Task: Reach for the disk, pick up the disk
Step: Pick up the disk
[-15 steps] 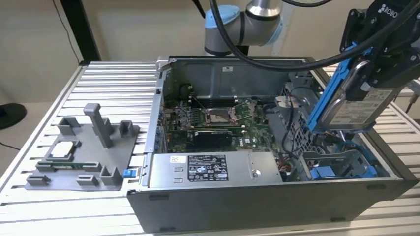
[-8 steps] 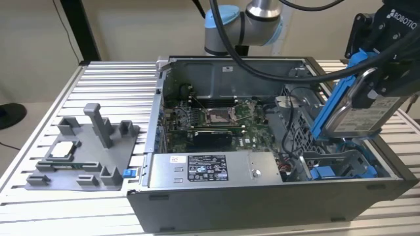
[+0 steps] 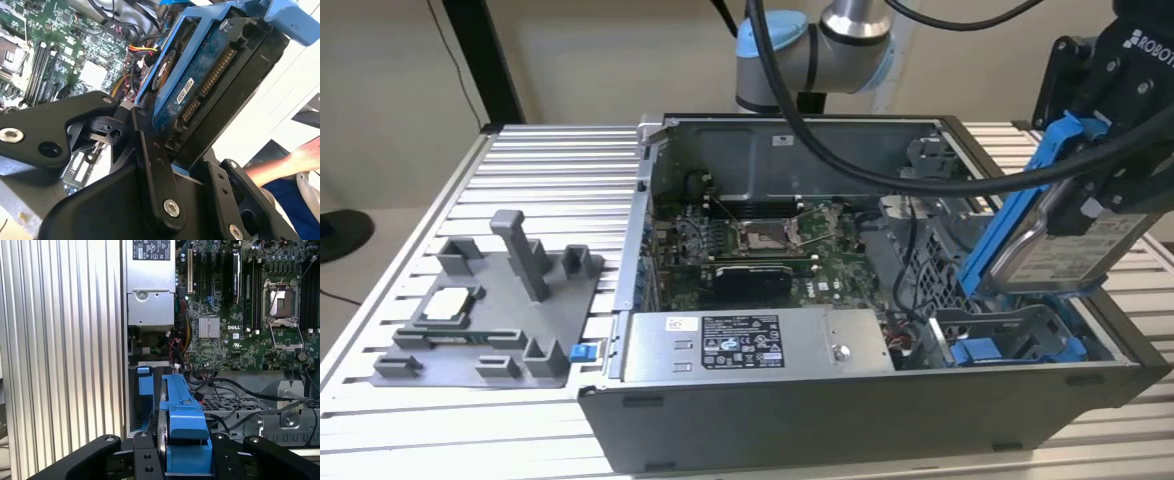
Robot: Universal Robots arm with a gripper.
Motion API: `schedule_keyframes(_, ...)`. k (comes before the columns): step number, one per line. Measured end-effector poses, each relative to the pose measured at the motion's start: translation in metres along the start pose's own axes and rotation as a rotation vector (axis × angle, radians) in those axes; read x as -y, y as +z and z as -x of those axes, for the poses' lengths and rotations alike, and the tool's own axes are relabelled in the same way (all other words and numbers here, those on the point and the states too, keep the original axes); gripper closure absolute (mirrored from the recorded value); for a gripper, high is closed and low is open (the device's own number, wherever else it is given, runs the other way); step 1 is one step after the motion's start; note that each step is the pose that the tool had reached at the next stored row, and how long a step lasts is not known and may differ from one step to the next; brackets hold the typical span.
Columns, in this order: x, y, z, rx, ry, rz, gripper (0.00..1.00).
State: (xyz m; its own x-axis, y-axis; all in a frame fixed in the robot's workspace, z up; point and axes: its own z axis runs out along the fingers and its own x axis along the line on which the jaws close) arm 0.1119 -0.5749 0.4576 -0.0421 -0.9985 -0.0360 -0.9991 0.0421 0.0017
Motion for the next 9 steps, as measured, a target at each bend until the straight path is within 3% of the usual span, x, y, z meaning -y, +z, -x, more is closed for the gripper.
schedule_keyframes(9,-0.0004,0.0000,-0.0007,0.0001,-0.010,0.0004,1.00)
